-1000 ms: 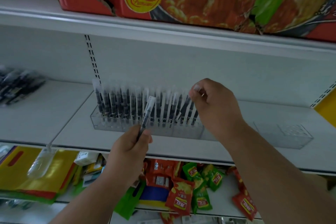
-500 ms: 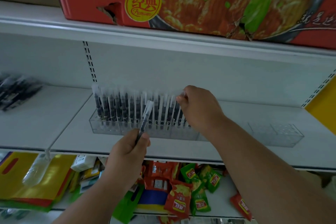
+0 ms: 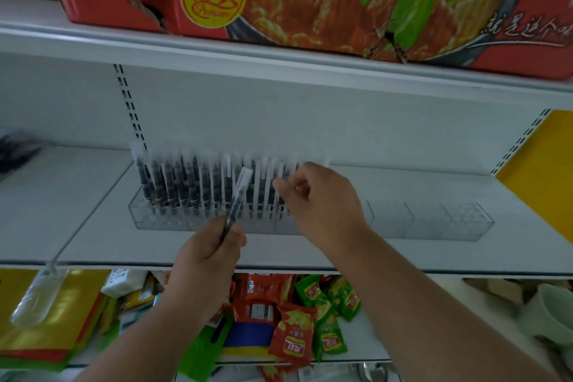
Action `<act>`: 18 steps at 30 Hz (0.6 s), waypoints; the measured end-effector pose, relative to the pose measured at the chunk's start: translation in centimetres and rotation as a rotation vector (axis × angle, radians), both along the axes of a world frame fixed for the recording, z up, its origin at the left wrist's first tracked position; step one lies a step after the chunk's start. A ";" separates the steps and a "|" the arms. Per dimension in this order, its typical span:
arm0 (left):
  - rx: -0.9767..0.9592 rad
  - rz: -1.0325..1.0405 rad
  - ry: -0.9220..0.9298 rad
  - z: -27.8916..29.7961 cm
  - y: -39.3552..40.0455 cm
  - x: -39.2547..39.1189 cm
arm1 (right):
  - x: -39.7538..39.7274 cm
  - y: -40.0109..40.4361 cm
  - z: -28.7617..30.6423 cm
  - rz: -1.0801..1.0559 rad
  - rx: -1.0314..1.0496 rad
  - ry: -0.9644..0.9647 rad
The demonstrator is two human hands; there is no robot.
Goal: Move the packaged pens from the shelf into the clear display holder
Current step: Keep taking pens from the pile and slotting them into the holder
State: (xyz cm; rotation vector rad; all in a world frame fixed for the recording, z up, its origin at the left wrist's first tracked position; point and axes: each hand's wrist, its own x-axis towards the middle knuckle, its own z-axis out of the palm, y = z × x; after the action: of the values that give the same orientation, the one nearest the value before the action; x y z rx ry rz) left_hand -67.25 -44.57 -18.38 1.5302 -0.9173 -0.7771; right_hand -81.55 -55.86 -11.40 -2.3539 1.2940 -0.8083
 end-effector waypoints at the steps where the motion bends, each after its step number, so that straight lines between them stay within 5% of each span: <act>1: -0.001 -0.019 -0.009 0.1 -0.2 -0.3 | 0.0 0.4 0.0 0.060 0.078 -0.078; 7: -0.016 -0.151 -0.332 1.4 -1.0 -2.3 | -0.1 1.1 0.8 0.188 0.457 -0.445; 11: -0.020 -0.132 -0.392 1.6 -1.0 -1.0 | -1.9 -0.3 2.1 0.015 0.315 -0.558; 18: -0.096 -0.058 -0.848 1.7 -2.1 0.6 | -2.8 -2.5 3.2 -0.013 -0.066 -0.222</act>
State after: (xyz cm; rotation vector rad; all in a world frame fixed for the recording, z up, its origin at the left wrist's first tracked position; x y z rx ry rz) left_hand -66.60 -46.71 -16.64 1.7681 -1.5870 -0.0789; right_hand -84.38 -58.34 -8.25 -2.2307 1.2076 -1.0975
